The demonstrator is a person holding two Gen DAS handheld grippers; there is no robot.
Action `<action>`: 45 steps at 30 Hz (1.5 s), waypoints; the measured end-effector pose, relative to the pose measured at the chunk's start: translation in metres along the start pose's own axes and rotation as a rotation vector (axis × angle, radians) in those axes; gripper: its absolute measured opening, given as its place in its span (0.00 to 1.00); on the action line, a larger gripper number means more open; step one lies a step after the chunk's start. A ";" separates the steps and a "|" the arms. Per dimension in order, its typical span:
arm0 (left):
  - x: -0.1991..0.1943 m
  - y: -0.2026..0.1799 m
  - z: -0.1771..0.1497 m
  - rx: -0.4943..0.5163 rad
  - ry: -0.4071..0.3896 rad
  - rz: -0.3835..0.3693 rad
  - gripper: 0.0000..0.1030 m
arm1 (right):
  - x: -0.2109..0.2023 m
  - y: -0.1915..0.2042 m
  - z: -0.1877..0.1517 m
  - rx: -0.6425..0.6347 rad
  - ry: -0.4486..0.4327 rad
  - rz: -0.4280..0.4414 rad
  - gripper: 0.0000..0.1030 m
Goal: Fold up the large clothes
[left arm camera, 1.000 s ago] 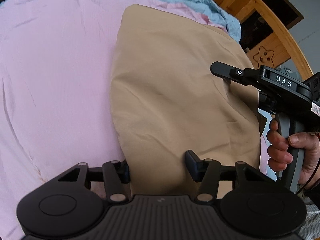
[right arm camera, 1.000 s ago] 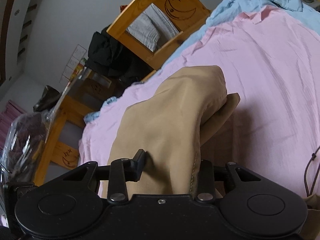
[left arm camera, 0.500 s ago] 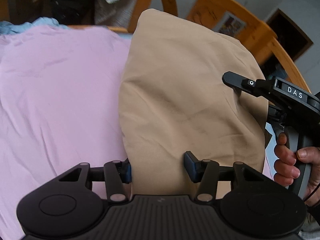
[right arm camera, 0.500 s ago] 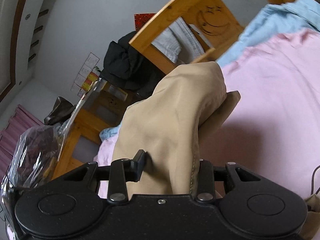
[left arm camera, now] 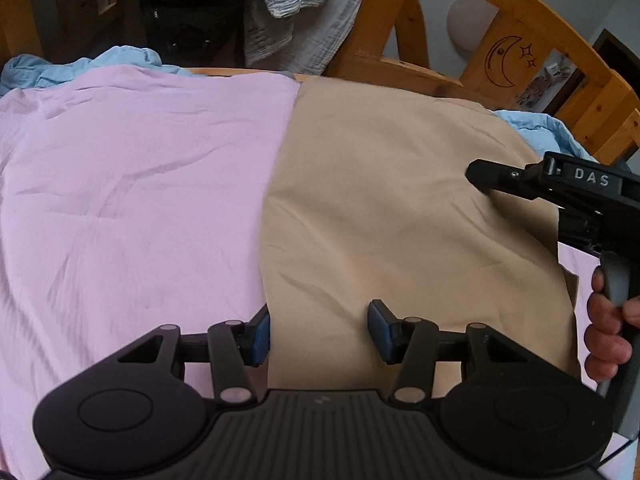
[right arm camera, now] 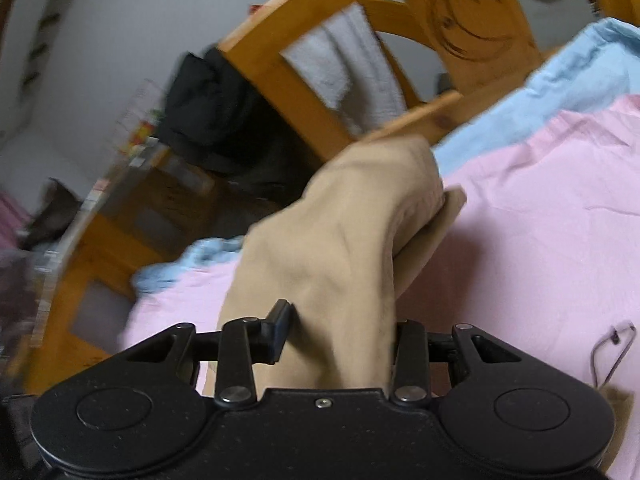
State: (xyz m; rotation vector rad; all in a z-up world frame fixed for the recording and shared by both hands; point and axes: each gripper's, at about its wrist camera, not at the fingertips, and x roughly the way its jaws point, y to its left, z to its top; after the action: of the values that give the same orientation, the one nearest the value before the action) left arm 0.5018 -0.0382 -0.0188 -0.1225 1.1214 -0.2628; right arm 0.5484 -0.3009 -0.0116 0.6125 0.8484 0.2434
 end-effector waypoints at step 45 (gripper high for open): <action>-0.227 -0.003 -0.175 0.035 -0.601 0.217 0.99 | -0.268 0.104 -0.198 -0.508 -0.522 -0.139 0.99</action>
State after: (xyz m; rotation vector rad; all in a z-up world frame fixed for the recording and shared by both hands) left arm 0.2509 0.0260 0.1041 -0.0422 0.5257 -0.0417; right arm 0.2280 -0.2532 0.1187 0.1226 0.2989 0.1522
